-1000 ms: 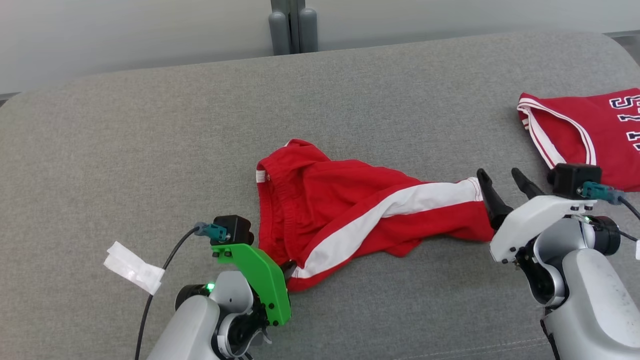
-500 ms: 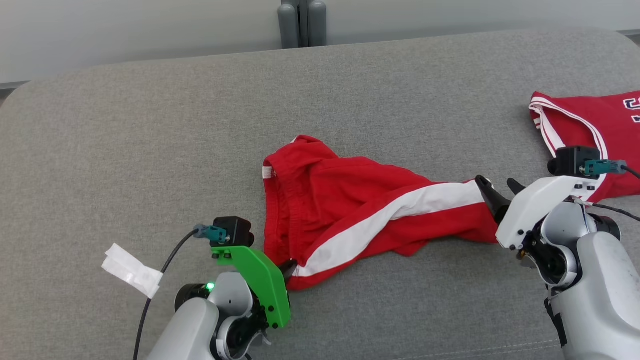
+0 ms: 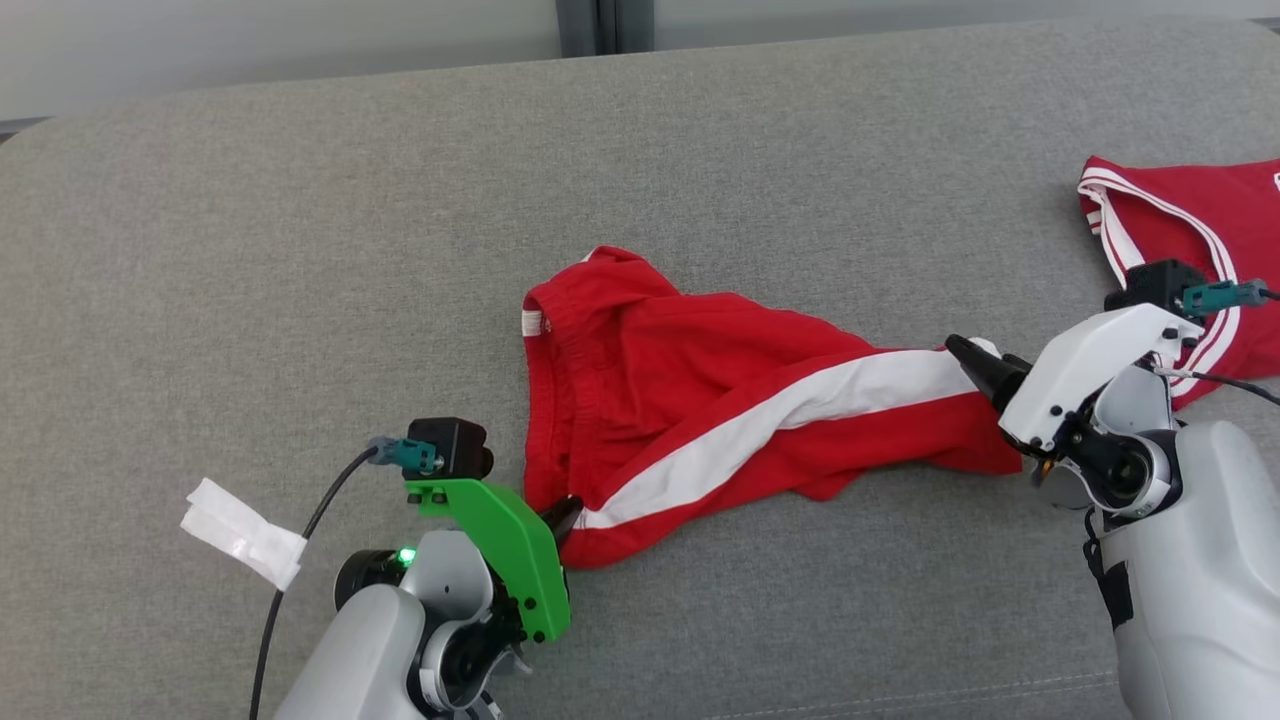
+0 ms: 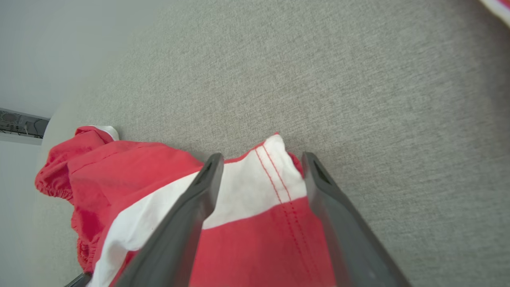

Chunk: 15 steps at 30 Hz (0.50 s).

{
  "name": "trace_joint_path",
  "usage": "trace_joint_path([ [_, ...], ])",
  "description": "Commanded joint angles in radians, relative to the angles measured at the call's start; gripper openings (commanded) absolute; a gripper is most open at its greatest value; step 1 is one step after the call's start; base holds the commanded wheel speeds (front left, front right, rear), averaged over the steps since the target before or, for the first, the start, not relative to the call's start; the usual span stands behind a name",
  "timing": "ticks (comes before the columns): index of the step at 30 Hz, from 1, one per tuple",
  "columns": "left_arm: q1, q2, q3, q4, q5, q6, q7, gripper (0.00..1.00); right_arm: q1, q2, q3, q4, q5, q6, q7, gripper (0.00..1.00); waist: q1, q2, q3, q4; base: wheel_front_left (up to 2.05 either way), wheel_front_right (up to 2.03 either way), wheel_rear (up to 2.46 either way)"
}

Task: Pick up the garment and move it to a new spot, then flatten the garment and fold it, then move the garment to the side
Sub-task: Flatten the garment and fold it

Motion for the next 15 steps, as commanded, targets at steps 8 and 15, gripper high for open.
trace_joint_path([
  [8,-0.024,0.013,0.000,0.000,-0.002,-0.006,-0.004,0.00,-0.007,0.006,0.041,0.001,-0.008,0.000,0.019,1.00,0.0000,0.0000,0.016,0.003,0.00,0.00,0.00],
  [15,-0.016,0.018,0.005,0.001,-0.009,0.001,-0.013,0.00,0.058,0.016,0.077,-0.081,0.002,0.000,0.042,1.00,0.0000,0.0000,0.007,-0.005,0.00,0.00,0.00],
])
